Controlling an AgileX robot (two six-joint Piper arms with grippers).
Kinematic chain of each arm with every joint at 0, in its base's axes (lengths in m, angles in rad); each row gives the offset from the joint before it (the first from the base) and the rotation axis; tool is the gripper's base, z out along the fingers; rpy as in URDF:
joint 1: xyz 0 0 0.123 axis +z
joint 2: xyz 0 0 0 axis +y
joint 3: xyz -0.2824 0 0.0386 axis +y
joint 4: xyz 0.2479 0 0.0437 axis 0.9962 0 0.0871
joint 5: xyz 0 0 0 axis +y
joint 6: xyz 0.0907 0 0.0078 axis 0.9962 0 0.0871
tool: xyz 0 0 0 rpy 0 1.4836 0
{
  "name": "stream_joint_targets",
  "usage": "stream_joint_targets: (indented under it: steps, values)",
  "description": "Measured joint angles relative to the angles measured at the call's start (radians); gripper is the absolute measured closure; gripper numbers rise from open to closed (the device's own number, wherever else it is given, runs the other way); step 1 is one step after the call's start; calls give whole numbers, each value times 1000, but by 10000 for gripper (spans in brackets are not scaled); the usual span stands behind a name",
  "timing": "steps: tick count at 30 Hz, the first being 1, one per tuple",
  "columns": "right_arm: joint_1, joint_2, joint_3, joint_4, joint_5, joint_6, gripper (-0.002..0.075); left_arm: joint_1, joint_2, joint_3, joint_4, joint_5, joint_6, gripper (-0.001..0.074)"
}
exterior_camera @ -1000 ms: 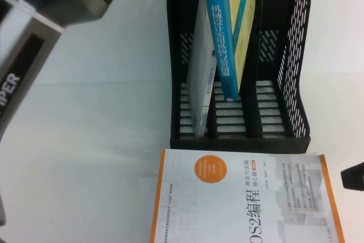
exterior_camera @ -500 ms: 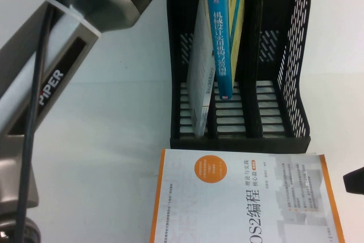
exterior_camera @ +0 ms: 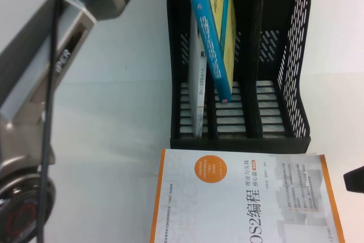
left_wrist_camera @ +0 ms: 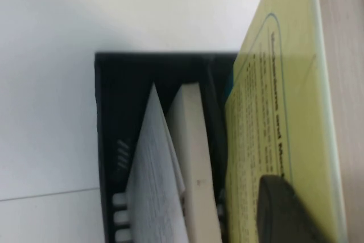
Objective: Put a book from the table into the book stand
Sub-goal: Place the book on the book shelf
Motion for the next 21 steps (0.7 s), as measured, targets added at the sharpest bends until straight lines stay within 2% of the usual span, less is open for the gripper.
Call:
stream_joint_targets:
  steps: [8,21]
  values:
    - [0,0,0,-13,-27,0,729,2,67,0,-10,1,39,543]
    - [0,0,0,-46,-32,0,729,0,120,0,28,1,-38,543]
